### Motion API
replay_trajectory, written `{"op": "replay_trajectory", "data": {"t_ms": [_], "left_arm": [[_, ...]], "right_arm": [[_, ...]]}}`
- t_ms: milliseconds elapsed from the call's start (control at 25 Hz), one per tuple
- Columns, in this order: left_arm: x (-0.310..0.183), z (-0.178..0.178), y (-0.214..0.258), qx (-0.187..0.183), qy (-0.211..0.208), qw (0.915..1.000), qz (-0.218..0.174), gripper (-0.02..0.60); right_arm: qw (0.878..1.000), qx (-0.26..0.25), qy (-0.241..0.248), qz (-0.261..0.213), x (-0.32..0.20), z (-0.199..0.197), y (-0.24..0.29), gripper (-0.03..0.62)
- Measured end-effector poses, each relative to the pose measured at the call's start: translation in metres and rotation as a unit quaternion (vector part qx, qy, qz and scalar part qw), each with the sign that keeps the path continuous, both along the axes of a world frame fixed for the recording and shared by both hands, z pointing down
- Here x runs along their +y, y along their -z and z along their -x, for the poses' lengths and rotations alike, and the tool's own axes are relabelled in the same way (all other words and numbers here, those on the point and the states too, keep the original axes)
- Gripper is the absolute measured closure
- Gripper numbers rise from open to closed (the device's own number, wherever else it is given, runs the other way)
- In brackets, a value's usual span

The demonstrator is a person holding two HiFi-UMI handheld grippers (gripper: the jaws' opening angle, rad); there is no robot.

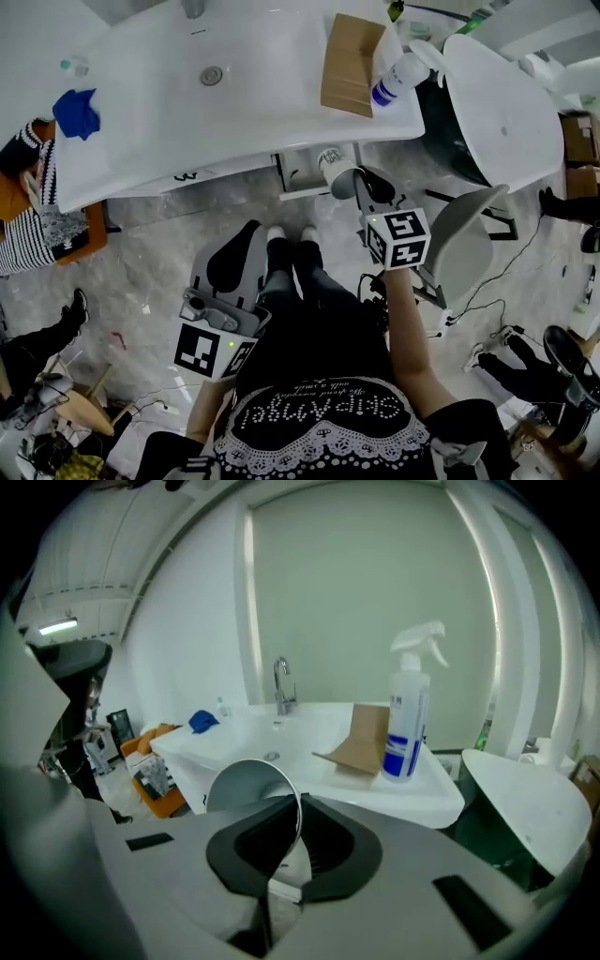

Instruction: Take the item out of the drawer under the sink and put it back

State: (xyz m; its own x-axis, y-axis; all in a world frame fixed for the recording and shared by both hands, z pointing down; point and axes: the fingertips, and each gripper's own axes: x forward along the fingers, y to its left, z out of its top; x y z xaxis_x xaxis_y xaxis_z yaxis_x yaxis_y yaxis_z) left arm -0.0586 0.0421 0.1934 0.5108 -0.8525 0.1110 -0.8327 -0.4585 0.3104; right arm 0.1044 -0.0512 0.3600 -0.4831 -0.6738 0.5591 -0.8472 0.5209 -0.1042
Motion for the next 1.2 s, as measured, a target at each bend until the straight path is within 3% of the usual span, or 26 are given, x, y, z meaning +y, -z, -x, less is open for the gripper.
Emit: {"op": "replay_trajectory", "data": {"t_ms": [280, 560, 1200], "left_arm": [[0.002, -0.004, 0.028, -0.055, 0.0, 0.9975, -0.045, 0.577], [0.011, 0.0, 0.04, -0.056, 0.0, 0.9968, -0.058, 0.577], [0.029, 0.011, 0.045, -0.048, 0.009, 0.9967, -0.065, 0.577]], "right_arm": [[0.995, -0.054, -0.017, -0.085, 0.024, 0.013, 0.079, 0.568], [0.988, -0.102, -0.032, -0.114, 0.057, 0.022, 0.124, 0.568], [0.972, -0.146, -0.032, -0.183, 0.118, 0.031, 0.177, 0.568]]}}
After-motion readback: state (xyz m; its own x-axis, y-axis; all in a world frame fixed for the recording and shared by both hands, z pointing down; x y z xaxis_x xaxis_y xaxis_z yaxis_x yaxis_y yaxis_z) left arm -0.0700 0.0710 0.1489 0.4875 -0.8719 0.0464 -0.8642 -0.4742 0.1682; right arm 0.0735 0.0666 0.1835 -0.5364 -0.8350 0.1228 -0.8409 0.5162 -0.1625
